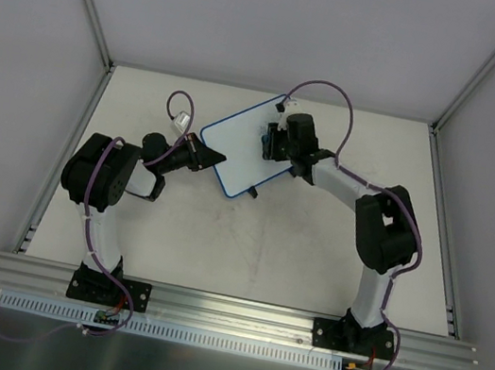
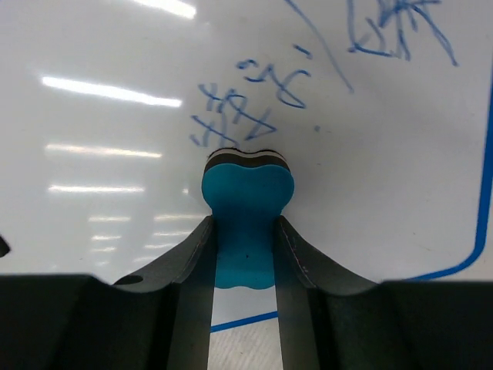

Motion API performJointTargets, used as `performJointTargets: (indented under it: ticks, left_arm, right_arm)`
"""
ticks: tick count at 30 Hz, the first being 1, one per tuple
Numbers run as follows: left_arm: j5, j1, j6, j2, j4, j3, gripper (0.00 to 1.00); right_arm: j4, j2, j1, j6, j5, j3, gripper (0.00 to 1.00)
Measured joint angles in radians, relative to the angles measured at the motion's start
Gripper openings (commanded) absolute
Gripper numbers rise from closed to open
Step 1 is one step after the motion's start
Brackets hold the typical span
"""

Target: Erase the whiteboard

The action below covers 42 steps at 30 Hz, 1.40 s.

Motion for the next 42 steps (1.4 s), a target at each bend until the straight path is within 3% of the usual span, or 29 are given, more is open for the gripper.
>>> performJointTargets:
  ticks: [10, 21, 28, 42]
  left_arm:
    - [0.003, 0.001, -0.004, 0.000, 0.008, -0.004, 0.00]
    - [0.018, 0.020, -0.012, 0.000, 0.009, -0.005, 0.00]
    - [0.018, 0.020, -0.016, 0.000, 0.008, -0.005, 0.00]
    - [0.016, 0.020, -0.020, 0.000, 0.008, -0.005, 0.00]
  right_arm:
    - [-0.061, 0.001, -0.039, 0.159, 0.074, 0.000, 0.00]
    - [-0.167, 0.064, 0.089, 0.038, 0.217, 0.162, 0.00]
    - [-0.171, 0.087, 0.174, -0.039, 0.147, 0.238, 0.00]
    - [-0.183, 0.101, 0.138, 0.023, 0.054, 0.264, 0.00]
